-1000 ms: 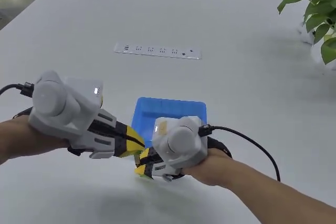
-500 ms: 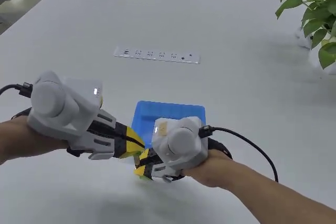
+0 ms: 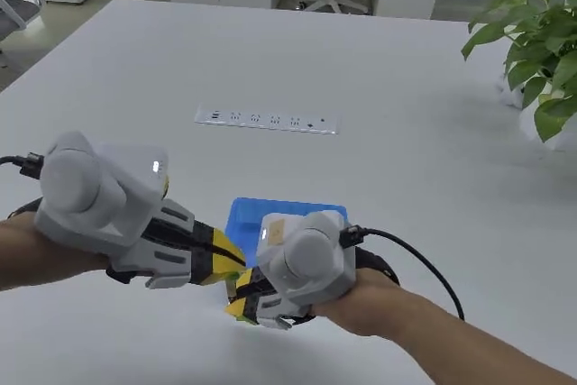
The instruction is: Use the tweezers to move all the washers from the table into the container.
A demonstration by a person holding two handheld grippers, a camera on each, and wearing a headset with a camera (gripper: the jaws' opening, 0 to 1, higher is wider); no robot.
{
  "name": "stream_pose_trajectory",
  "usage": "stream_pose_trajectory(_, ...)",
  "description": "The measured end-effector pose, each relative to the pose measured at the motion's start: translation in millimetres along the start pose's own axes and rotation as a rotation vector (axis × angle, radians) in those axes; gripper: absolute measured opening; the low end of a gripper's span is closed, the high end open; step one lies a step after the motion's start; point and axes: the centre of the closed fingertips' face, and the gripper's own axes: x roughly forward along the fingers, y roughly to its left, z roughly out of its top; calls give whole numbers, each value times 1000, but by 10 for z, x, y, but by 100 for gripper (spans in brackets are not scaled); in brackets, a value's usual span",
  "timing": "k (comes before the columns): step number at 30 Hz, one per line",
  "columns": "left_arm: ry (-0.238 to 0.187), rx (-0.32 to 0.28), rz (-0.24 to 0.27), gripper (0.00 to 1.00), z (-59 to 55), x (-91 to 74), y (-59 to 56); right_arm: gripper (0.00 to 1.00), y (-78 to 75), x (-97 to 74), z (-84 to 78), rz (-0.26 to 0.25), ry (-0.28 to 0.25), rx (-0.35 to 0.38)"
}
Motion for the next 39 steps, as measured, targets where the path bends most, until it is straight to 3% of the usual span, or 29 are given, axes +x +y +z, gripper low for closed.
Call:
stream_pose_trajectory(13, -4, 52, 5, 5, 231, -84, 97, 10, -149, -194, 139, -36, 5, -16)
stream_pose_trajectory(26, -12, 108, 12, 5, 476, -68, 320, 10, -467, -399, 215, -93, 0, -31)
stream_pose_trajectory(34, -10, 125, 17, 5, 489, 33, 468, 10, -665, -437, 123, -111, -5, -30)
stream_pose_trajectory(39, 0, 128, 7, 5, 438, 135, 541, 10, -753, -392, 17, -108, 0, -26)
